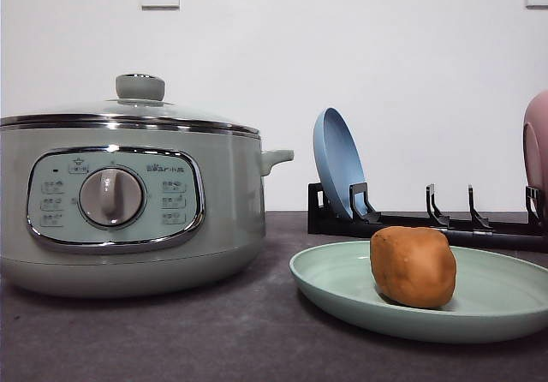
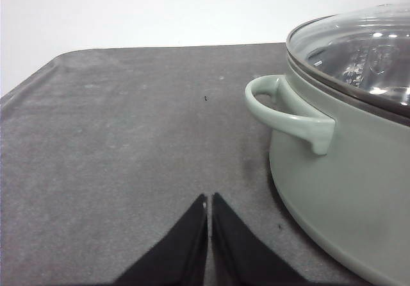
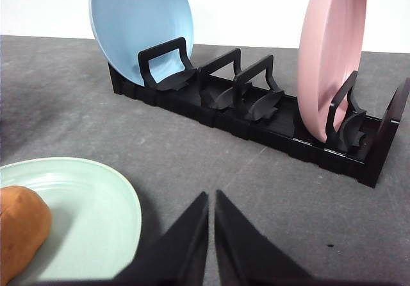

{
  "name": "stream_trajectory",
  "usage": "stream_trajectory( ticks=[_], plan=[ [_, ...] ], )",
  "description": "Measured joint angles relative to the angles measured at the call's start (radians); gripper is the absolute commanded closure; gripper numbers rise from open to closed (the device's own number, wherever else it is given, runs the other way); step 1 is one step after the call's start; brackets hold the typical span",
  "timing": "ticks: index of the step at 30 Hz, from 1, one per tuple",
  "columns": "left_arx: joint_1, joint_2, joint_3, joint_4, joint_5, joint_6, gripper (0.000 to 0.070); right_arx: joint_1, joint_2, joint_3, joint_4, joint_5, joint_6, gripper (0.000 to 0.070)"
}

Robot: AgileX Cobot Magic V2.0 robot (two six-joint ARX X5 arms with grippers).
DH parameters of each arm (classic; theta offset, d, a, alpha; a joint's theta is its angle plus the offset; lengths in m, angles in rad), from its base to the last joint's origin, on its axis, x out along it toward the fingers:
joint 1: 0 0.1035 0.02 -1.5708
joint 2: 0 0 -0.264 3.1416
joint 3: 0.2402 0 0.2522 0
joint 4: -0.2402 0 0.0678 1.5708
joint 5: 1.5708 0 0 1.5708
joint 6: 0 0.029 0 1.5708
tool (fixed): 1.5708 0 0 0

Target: Transfer potato from steamer to green plate

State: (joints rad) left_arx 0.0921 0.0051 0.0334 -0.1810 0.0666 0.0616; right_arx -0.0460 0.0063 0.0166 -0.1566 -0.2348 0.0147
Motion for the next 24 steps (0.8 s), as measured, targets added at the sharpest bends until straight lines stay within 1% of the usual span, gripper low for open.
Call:
stream_trajectory(
  ticks=[24],
  plan=[
    [0.0,0.0,0.0,0.0,0.0,0.0,0.0699,0.0,0.0,0.0,0.0,0.0,0.0,0.0696]
  ],
)
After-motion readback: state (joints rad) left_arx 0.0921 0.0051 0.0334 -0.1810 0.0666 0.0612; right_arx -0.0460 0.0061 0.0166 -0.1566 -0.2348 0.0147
